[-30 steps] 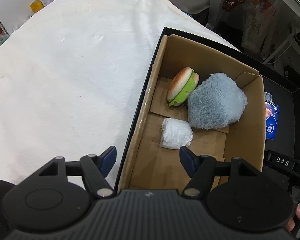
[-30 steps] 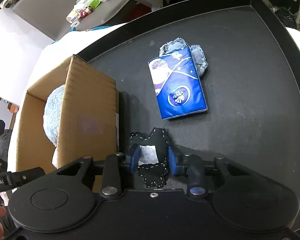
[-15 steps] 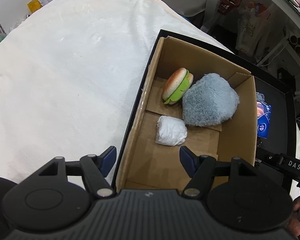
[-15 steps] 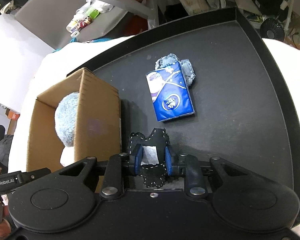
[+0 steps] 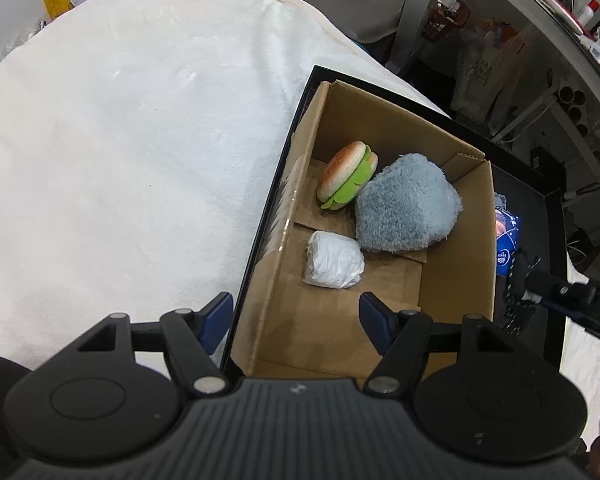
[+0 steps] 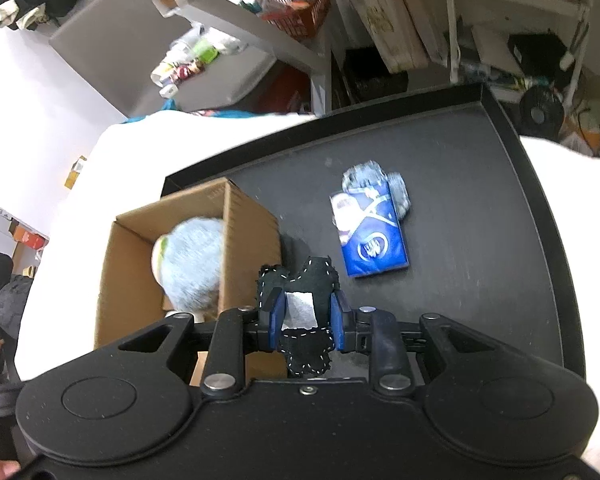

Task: Organize soft objects
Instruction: 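Carry the heart plush with the right tool into the box and release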

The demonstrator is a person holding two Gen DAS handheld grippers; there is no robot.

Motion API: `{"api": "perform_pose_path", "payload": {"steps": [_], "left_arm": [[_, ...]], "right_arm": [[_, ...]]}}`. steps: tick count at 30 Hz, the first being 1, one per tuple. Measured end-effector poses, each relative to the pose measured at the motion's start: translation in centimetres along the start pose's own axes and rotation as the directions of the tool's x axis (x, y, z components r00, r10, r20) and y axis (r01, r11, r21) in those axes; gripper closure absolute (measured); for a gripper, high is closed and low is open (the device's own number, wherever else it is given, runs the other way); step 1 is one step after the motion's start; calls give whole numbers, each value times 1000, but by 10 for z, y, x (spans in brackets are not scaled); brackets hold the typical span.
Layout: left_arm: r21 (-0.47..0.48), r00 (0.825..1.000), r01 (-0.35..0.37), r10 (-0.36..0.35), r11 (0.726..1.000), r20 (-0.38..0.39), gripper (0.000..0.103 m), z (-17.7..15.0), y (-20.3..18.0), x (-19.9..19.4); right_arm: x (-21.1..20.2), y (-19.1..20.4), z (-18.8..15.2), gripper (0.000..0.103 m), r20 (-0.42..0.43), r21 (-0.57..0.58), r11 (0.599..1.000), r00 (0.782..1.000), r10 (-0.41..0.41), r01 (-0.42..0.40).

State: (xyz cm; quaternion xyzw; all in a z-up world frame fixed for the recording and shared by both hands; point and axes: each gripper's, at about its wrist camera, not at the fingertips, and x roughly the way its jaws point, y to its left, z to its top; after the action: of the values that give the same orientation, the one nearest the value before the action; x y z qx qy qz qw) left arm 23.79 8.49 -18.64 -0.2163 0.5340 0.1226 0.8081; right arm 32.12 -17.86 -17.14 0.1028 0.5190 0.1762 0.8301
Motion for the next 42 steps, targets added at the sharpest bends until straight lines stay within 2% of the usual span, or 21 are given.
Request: {"api": "perform_pose_path", "payload": {"steps": [14, 25, 34, 37, 40, 42], "left_arm": [[-42, 996, 88, -88, 995, 9, 41, 0, 24, 0], [-82, 989, 145, -146, 986, -10, 68, 0, 40, 6], [-111, 985, 166, -169, 980, -20, 79, 1, 51, 12], [-111, 984, 172, -175, 979, -22, 79, 1, 52, 13], [-113, 984, 174, -178, 978, -25, 79, 2, 53, 15], [-113, 983, 176, -180, 978, -26, 79, 2, 54, 15]], "right_arm": [[-16, 54, 11, 78, 38, -85, 996, 999, 15, -11], [-4, 82, 1, 77, 2, -126, 992, 1000, -11, 11], [6, 94, -8, 77, -28, -144, 989, 999, -38, 33], [10, 99, -10, 73, -33, -163, 986, 998, -50, 44], [12, 101, -9, 56, -26, -166, 984, 997, -73, 68], [11, 99, -8, 55, -21, -160, 985, 997, -73, 68]]}}
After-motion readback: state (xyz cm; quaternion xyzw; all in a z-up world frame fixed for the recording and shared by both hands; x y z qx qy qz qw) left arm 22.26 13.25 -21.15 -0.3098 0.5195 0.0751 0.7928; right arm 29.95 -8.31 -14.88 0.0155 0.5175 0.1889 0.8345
